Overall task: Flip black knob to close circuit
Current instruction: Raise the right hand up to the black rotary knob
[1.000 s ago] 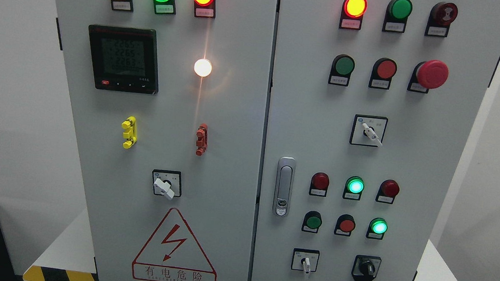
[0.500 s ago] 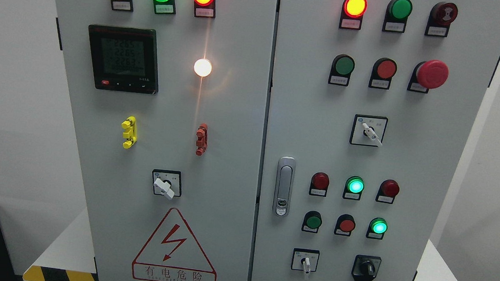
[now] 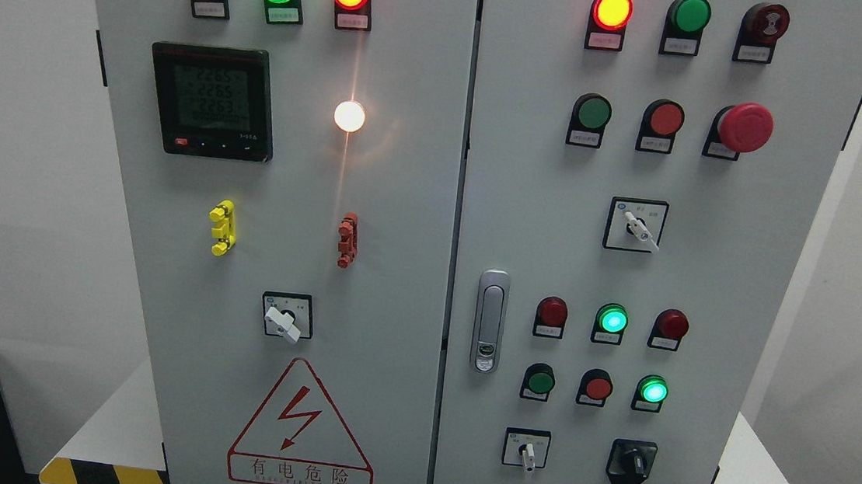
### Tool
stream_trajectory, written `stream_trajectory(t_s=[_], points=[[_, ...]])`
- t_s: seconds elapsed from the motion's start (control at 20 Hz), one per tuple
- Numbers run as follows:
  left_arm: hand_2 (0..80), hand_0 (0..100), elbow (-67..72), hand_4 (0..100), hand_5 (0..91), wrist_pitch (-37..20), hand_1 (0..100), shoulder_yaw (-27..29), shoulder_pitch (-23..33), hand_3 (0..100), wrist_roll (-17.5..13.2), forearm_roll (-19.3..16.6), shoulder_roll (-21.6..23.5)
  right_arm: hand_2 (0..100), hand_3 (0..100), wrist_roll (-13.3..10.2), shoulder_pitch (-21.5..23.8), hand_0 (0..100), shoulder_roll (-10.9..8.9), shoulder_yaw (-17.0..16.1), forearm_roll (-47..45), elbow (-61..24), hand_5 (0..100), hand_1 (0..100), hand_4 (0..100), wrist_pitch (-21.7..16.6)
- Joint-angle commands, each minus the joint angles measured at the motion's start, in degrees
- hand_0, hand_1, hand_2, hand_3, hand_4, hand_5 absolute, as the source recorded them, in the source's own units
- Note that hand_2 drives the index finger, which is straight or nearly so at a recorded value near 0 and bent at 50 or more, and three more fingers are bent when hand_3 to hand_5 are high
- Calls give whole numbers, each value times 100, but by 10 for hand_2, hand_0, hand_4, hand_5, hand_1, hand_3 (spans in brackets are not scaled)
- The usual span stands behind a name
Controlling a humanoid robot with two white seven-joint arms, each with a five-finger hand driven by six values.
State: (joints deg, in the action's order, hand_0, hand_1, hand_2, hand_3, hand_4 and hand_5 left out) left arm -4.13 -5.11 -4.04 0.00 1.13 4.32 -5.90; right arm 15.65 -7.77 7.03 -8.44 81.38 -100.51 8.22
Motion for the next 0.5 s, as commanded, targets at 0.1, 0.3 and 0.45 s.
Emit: stream_trajectory(t_s=[0.1,0.3,0.45], points=[[0,120,0,0,0,2,556,0,35,0,1,-2,1,922,1000,26,-225,0,0,-105,53,-30,981,0,973,-5],[0,120,0,0,0,2,556,0,35,0,1,7,1,922,1000,61,-409,0,0,-122,150,84,981,0,973,-5],[0,120,0,0,0,2,556,0,35,0,1,-2,1,922,1000,88,-515,0,-9,-175,176,146,981,0,973,-5]])
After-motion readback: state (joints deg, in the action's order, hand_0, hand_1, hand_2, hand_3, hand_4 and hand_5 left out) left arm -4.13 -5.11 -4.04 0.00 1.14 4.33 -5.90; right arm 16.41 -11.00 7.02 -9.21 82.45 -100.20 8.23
